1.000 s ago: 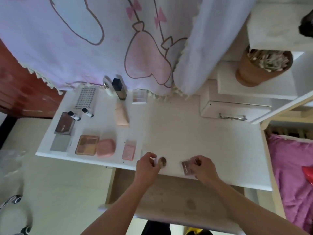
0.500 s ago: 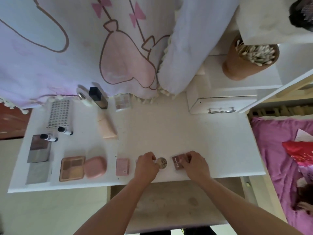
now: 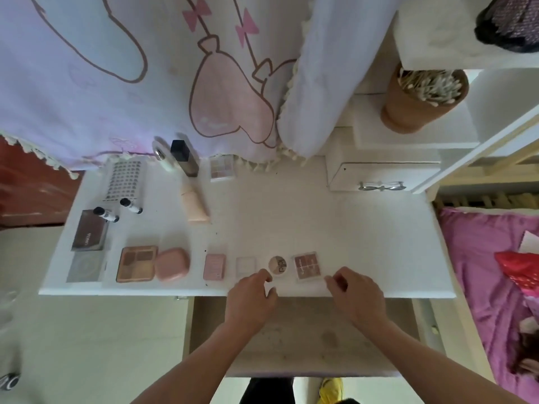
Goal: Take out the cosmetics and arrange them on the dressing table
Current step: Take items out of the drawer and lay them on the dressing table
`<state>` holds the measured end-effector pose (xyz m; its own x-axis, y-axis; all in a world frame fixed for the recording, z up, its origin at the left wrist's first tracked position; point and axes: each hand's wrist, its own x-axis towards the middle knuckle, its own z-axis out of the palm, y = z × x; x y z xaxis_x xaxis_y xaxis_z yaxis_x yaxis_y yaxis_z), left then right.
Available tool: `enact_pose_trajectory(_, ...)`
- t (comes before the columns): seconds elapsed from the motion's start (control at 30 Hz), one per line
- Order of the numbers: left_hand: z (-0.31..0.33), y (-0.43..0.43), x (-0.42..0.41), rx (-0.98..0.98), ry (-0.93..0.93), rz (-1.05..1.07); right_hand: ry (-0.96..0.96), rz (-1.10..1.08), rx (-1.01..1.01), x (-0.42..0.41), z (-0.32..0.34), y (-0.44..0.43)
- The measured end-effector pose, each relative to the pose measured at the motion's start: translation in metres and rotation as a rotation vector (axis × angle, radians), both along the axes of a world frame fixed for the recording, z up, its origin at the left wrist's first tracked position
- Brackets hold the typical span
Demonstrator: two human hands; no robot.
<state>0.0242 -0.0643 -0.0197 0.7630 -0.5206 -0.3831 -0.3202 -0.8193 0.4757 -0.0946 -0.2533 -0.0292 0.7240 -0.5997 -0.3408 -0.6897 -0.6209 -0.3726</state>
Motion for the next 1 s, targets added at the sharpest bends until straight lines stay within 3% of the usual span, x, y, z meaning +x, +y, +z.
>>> enact_pose_trajectory(0.13,-0.014,0.03,-0.047,0.064,-0.016,0.037,0.036,0.181,-0.026,-0.06,-0.015,0.005)
enact_pose_trajectory(0.23,-0.046,0.053,-0.089,0.218,0.099,-0.046,0.355,0.526,0.035,-0.105,-0.039,0.0)
enact_pose_trajectory(0.33,-0.08,0.069,-0.127,0.449,0.114,-0.279,0.565,0.565,0.151,-0.142,-0.065,-0.004)
enact_pose_trajectory(0.4,-0.095,0.068,-0.139,0.526,-0.035,-0.336,0.588,0.567,0.094,-0.152,-0.078,-0.002)
enact_pose_trajectory(0.5,-0.107,0.058,-0.146,0.477,-0.165,-0.236,0.517,0.573,-0.114,-0.156,-0.094,-0.002)
enact_pose_trajectory(1.0,-0.119,0.081,-0.175,0.486,-0.206,-0.248,0.466,0.696,-0.212,-0.19,-0.113,0.017)
